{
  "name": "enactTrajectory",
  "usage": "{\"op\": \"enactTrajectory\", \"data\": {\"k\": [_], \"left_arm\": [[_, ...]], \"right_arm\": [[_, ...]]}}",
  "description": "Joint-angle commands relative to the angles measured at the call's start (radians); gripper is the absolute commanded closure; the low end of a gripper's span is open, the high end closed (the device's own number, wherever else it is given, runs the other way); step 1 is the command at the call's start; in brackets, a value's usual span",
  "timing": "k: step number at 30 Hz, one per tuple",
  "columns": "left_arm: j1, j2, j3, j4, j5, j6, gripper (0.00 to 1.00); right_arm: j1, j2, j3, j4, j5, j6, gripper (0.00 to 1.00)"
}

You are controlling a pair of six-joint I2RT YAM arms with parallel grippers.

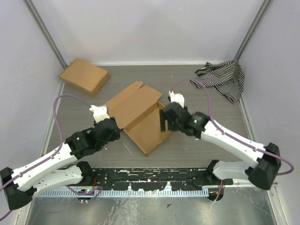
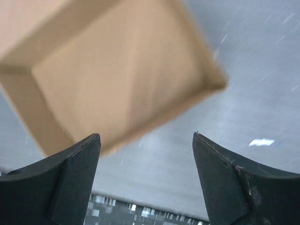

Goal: Fold the paper box

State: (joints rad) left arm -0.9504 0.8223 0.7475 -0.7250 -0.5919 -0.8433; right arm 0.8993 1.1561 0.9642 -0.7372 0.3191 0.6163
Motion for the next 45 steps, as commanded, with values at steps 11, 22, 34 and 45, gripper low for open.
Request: {"op": "enactTrajectory", "data": {"k": [11, 22, 34, 45], "left_arm": [[0.004, -0.009, -0.043, -0.028, 0.063, -0.060, 0.46], [0.003, 0.026, -0.059, -0.013, 0.086, -0.070, 0.46], [0.003, 0.018, -0.062, -0.040, 0.072, -0.083, 0.46], [0.004, 0.040, -0.054, -0.024, 0.057, -0.076, 0.45]], "right_arm": [[-0.319, 0.490, 0.373, 0.213, -0.184, -0.479, 0.45], [-0.318, 0.668, 0.421, 0.206, -0.133, -0.425, 0.49], [-0.318, 0.685, 0.368, 0.233, -0.125, -0.405, 0.69], [-0.323, 0.557, 0.146, 0.261, -0.068, -0.200, 0.99]]}}
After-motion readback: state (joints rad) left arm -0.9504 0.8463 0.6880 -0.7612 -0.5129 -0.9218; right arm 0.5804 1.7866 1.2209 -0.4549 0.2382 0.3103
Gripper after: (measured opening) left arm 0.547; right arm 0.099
